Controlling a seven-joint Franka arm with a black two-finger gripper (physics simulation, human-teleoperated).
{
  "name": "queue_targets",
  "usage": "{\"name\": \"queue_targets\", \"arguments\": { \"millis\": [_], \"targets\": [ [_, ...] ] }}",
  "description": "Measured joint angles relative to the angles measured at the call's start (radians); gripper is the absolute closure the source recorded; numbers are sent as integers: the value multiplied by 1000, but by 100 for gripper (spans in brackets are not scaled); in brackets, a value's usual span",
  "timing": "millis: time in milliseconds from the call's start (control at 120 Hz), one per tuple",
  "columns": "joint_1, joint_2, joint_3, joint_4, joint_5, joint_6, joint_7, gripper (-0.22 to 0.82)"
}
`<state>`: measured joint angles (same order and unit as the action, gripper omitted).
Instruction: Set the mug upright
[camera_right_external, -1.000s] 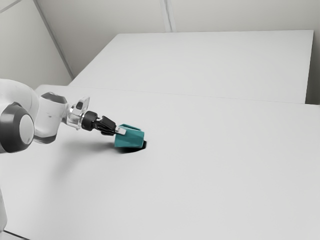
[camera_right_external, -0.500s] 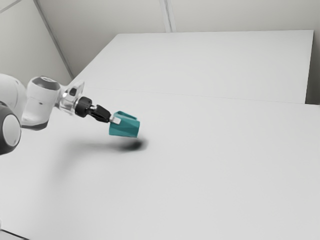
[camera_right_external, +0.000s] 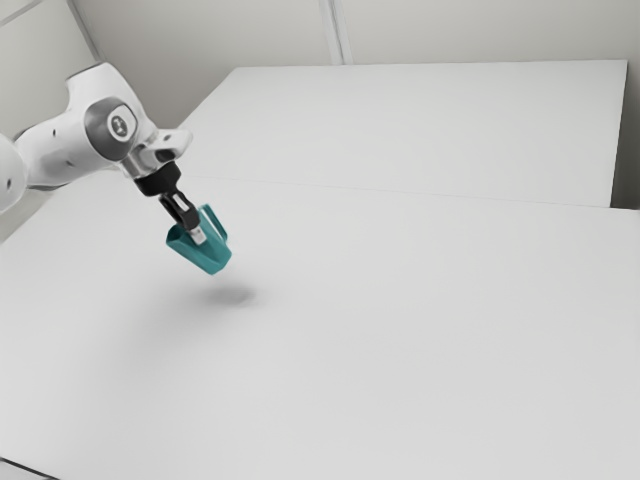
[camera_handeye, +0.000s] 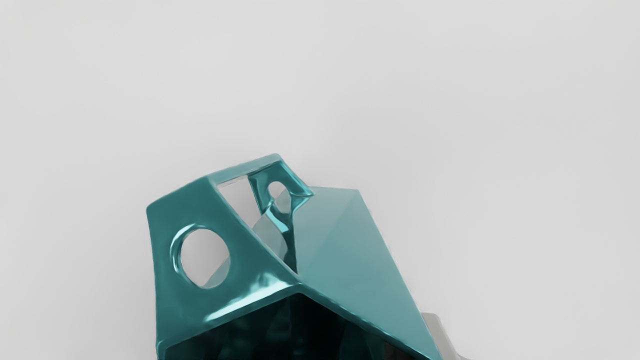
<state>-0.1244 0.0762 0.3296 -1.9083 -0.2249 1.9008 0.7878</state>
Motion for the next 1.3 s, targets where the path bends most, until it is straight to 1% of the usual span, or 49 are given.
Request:
{"name": "queue_targets", "arguments": {
  "millis": [117, 267, 467, 592, 733, 842, 1300],
  "targets": [
    [19, -40, -44, -79, 122, 62, -129, 78],
    [28, -42, -106, -102, 226, 112, -292, 78],
    [-44, -37, -150, -108, 298, 119, -488, 78],
    [-78, -10, -158, -110, 317, 114, -593, 78],
    [-43, 8, -171, -116, 327, 112, -693, 78],
    [-36, 26, -172, -116, 331, 112, -755, 78],
    [-37, 77, -173, -117, 331, 127, -926, 78]
  ]
}}
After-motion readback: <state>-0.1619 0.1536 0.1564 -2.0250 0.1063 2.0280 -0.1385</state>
